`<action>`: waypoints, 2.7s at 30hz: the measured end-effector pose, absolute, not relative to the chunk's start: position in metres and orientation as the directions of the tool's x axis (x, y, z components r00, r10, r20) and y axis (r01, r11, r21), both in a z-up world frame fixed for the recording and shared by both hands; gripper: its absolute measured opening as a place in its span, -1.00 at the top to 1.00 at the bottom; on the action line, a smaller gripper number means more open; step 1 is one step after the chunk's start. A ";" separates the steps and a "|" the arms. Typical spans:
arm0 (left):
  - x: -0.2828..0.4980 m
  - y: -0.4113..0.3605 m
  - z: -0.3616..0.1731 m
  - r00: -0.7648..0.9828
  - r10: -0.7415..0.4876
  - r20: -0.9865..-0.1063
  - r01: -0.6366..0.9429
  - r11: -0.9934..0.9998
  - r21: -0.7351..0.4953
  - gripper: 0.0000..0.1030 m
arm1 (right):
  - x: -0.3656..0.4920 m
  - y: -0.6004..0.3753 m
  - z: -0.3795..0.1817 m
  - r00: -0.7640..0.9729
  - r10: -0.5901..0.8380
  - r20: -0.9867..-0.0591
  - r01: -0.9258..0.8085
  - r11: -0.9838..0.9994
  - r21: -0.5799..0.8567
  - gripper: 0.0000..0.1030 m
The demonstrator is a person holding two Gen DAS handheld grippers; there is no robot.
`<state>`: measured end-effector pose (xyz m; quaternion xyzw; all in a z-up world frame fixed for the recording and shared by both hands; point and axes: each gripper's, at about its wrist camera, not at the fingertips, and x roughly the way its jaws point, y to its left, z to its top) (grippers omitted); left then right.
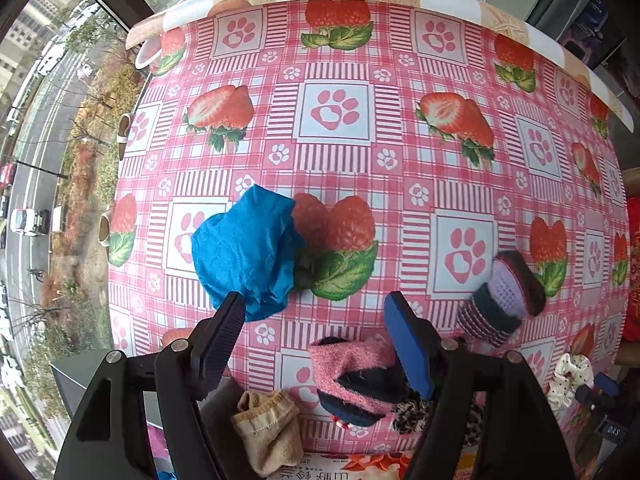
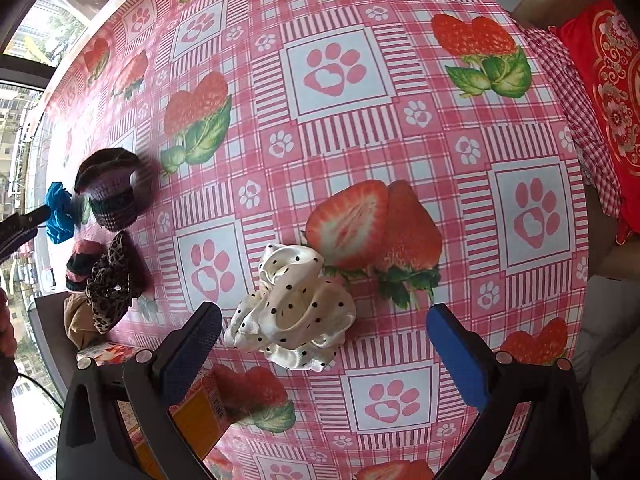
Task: Organize soft objects
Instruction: 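Grasp the blue cloth with the left tool while the right tool grasps the polka-dot scrunchie, then lift and carry the blue cloth with the left tool while the right tool carries the scrunchie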
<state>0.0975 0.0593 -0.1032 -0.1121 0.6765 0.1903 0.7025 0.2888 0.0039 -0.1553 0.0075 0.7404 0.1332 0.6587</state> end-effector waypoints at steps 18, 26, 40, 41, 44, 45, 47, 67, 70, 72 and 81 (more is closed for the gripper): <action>0.108 0.104 -0.171 -0.033 0.138 -0.990 -0.515 0.847 0.136 -0.53 | 0.253 0.087 -0.209 -0.109 -0.027 -0.994 -0.372 0.928 0.016 -1.00; 0.106 0.116 -0.183 -0.003 0.093 -0.996 -0.514 0.854 0.081 -1.00 | 0.261 0.078 -0.208 -0.133 -0.031 -0.991 -0.352 0.936 0.018 -1.00; 0.122 0.120 -0.176 0.060 0.042 -0.997 -0.506 0.862 0.006 -0.22 | 0.256 0.076 -0.194 -0.095 -0.016 -0.995 -0.391 0.920 0.023 -0.49; 0.128 0.115 -0.173 0.061 0.049 -0.997 -0.479 0.878 0.014 -0.02 | 0.254 0.075 -0.189 -0.085 -0.012 -0.996 -0.401 0.916 0.023 -0.38; 0.135 0.099 -0.167 0.058 0.083 -0.995 -0.415 0.908 0.051 0.48 | 0.254 0.070 -0.182 -0.071 0.013 -0.997 -0.411 0.911 0.041 0.19; 0.136 0.093 -0.164 0.073 0.072 -0.995 -0.393 0.919 0.038 0.49 | 0.255 0.066 -0.180 -0.079 0.041 -0.996 -0.401 0.913 0.069 0.43; 0.136 0.078 -0.157 0.093 0.064 -0.994 -0.343 0.939 0.029 0.51 | 0.257 0.056 -0.177 -0.099 0.081 -0.992 -0.358 0.927 0.112 0.44; 0.072 -0.158 -0.018 0.230 -0.215 -0.949 0.153 0.971 -0.183 0.51 | 0.231 -0.027 -0.096 0.011 0.266 -0.964 -0.151 0.953 0.261 0.44; 0.060 -0.184 -0.006 0.222 -0.245 -0.944 0.201 0.958 -0.202 0.51 | 0.219 -0.036 -0.086 0.028 0.278 -0.960 -0.119 0.955 0.272 0.44; 0.050 -0.198 0.000 0.219 -0.263 -0.940 0.234 0.949 -0.211 0.51 | 0.211 -0.040 -0.081 0.036 0.276 -0.960 -0.108 0.956 0.271 0.44; -0.005 -0.244 0.016 0.182 -0.301 -0.936 0.395 0.894 -0.211 0.51 | 0.163 -0.066 -0.061 0.031 0.261 -0.965 -0.071 0.964 0.258 0.44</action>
